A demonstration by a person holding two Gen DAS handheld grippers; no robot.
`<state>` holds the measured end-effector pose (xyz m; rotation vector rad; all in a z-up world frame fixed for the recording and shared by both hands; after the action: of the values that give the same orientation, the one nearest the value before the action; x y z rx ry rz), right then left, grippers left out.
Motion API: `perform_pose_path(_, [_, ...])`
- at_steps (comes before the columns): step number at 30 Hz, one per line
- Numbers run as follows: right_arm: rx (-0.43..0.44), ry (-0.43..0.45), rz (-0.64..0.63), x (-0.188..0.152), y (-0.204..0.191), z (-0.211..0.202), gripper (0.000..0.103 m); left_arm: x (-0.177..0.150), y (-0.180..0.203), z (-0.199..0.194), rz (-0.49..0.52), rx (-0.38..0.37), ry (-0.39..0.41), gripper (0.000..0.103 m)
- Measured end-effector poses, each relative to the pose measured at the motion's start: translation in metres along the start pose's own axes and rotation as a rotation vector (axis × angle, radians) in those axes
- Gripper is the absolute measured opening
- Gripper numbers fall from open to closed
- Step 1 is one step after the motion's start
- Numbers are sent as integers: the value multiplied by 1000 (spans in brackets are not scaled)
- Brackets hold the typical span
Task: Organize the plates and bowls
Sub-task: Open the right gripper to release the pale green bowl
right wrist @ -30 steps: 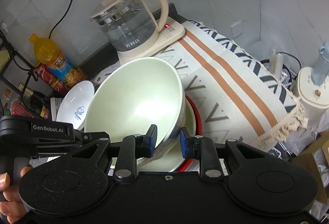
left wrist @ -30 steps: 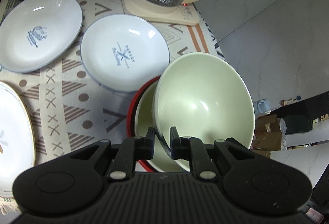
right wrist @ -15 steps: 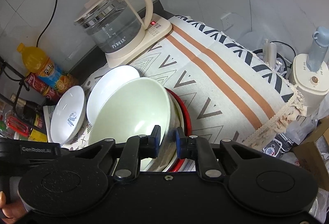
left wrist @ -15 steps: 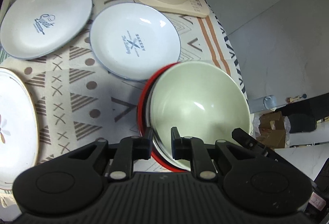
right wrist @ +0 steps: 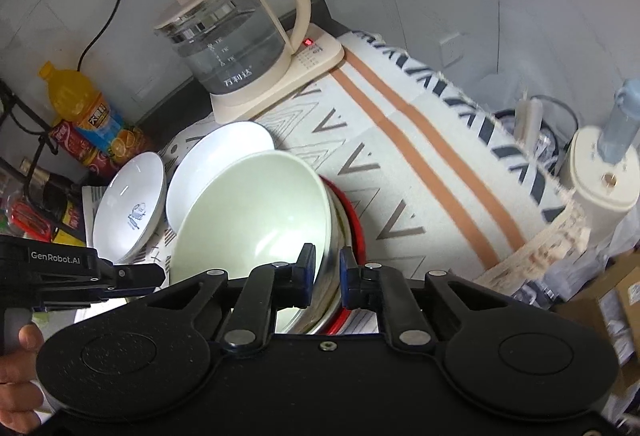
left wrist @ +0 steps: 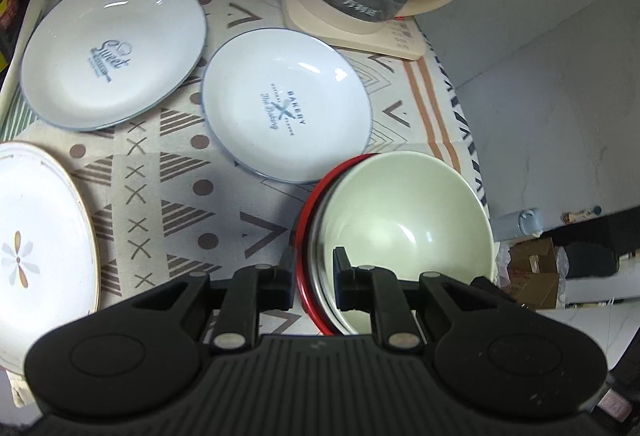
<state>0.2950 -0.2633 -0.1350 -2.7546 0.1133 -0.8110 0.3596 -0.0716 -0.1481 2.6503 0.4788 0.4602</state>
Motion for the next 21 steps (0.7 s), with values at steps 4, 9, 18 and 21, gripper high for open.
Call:
perform_pose_path(4, [0,30,-26,7,-2,-8,13,-4,4,-2,18,1,-3,16])
perform_pose_path(9, [1,38,-51,9,-4,-4,4,-5,-3,-3,-4,16,-1,16])
perform_pose_path(18, [-2,5,-22,3,2,1,3,-10,-27,-20,-42,43,14,17])
perform_pose_path(21, [-1,10,-38,6,-3,-3,4,-11,-31,-29,-35,56,33,28])
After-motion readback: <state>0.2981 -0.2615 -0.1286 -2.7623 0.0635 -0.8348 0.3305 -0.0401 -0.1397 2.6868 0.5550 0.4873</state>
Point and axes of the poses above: each gripper's, at about its wrist camera, not at the fingertips, and z roughly the way its jaws point, y to its right, x to its top, the point moved 7 cm from there along z, roughly the way its jaws point, and after that the axes turned 3 degrees about -x, right-handed, at the moved point
